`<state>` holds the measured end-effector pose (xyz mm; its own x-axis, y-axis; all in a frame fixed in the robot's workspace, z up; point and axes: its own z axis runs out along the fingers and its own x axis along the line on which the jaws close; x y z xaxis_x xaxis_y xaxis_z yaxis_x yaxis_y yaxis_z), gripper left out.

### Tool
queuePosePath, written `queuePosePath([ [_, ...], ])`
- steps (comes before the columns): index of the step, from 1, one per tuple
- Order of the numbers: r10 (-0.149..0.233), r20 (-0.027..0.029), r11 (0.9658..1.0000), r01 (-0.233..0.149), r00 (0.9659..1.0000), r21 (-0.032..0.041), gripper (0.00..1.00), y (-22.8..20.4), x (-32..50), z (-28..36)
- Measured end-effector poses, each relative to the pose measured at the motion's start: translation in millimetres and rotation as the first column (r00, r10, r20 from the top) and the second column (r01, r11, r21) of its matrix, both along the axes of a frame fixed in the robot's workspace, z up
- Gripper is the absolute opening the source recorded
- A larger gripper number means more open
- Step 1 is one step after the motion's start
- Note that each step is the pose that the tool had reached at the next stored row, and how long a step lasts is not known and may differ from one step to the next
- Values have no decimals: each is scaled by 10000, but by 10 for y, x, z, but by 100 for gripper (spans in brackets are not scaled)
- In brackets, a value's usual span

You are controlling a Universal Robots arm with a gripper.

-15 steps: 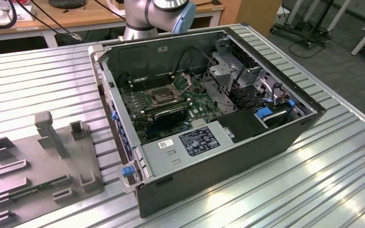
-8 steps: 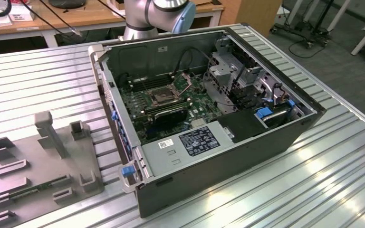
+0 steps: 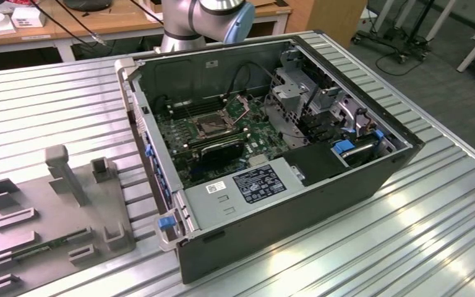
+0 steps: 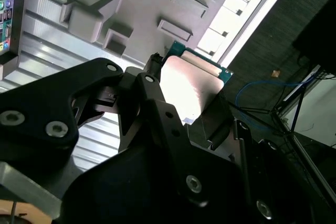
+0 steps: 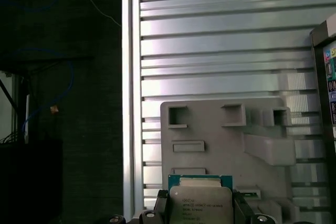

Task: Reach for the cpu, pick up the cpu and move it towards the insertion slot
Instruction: 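Pick up the cpu and move it towards the insertion slot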

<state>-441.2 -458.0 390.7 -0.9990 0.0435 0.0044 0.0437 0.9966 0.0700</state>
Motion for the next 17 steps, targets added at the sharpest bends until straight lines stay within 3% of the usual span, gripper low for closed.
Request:
queuePosePath([
  [5, 0, -2, 10000, 0, 10000, -1, 55, 1, 35, 11],
  [13, 0, -5, 10000, 0, 10000, -1, 55, 2, 188, 11],
  [17, -2, -4, 10000, 2, 10000, -1, 55, 3, 202, 20],
])
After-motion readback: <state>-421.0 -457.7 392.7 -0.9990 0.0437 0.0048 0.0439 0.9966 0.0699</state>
